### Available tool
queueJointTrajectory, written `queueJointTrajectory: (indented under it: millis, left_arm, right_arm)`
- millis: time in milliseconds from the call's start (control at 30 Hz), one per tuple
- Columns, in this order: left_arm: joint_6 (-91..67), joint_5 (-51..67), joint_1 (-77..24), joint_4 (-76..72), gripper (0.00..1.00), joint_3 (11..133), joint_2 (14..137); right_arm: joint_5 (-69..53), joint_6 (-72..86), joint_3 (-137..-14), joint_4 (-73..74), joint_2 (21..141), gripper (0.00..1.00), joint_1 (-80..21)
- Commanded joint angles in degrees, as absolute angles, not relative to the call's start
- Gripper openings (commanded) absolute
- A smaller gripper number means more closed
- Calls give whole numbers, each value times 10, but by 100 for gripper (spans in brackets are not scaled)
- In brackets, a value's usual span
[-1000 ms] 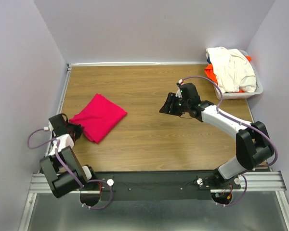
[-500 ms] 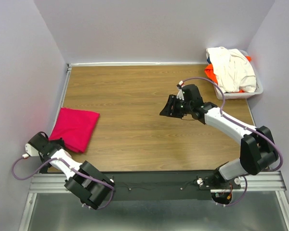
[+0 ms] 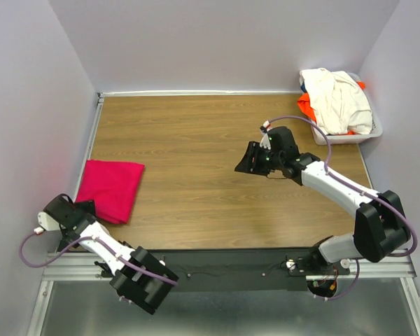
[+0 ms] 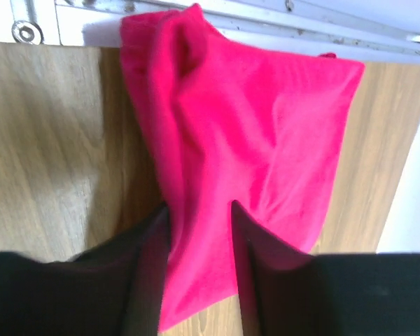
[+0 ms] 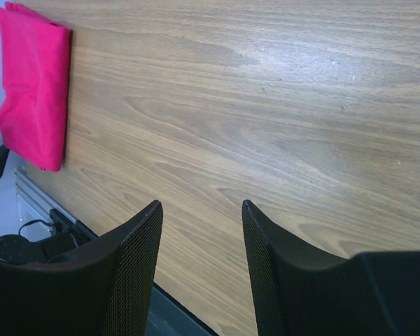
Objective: Fold and stack the t-shirts
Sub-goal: Neatly place the folded tshirt to the corner, then reset both grippers
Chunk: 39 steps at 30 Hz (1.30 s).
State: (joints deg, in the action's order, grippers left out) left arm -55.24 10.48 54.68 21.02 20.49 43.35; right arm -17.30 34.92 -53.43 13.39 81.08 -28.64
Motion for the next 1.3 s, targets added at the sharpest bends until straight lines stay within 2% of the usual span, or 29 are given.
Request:
queueJointTrajectory:
  millis: [0, 67, 133, 167, 200, 300, 400, 533, 667, 800, 933, 1067, 1267]
  left_arm:
    - [-530, 77, 548, 244, 72, 244, 448]
    - [-523, 78, 549, 248, 83, 257, 441]
    - [-518, 80, 548, 249, 85, 265, 432]
    - [-509, 82, 548, 247, 97, 278, 426]
    - [-502, 90, 548, 239, 99, 283, 417]
    - [-469, 109, 533, 233, 99, 318, 422]
    - [-480, 63, 449, 230, 99, 356, 432]
    - [-540, -50, 269, 226, 99, 397, 454]
    - [-564, -97, 105, 204, 99, 442, 508]
    - [-564, -174, -138, 188, 99, 517, 618]
    - [-512, -187, -263, 180, 98, 613, 719]
    - [-438, -160, -337, 148, 98, 664, 755]
    - [-307, -43, -367, 115, 98, 647, 760]
  right_arm:
    - [-181, 345, -521, 146, 796, 56, -284]
    - [-183, 344, -522, 146, 799, 56, -284]
    - [-184, 344, -524, 146, 800, 56, -284]
    - [-183, 343, -523, 146, 798, 56, -284]
    - [-182, 343, -524, 146, 796, 56, -284]
    - [-178, 342, -526, 146, 796, 56, -284]
    - [-173, 345, -526, 145, 796, 56, -284]
    - [-162, 345, -531, 147, 794, 56, -284]
    - [-142, 345, -539, 146, 784, 56, -284]
    - [-99, 349, -554, 148, 776, 57, -283]
    - [-65, 348, -572, 151, 772, 57, -282]
    - [-22, 347, -584, 152, 758, 57, -282]
    - [63, 338, -578, 153, 709, 59, -282]
